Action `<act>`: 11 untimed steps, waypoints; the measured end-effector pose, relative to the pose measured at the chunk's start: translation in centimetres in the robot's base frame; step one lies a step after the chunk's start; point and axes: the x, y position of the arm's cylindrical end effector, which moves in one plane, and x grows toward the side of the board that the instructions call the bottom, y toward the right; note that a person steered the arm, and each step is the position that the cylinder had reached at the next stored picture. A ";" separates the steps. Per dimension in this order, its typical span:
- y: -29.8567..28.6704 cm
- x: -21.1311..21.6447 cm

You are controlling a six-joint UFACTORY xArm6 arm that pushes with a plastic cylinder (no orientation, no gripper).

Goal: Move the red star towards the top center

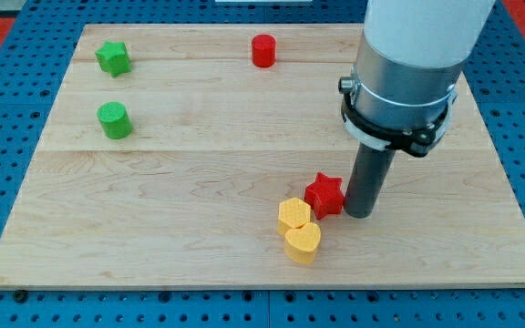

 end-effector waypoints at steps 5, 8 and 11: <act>0.0 3.1; -11.2 -7.1; -16.4 -10.7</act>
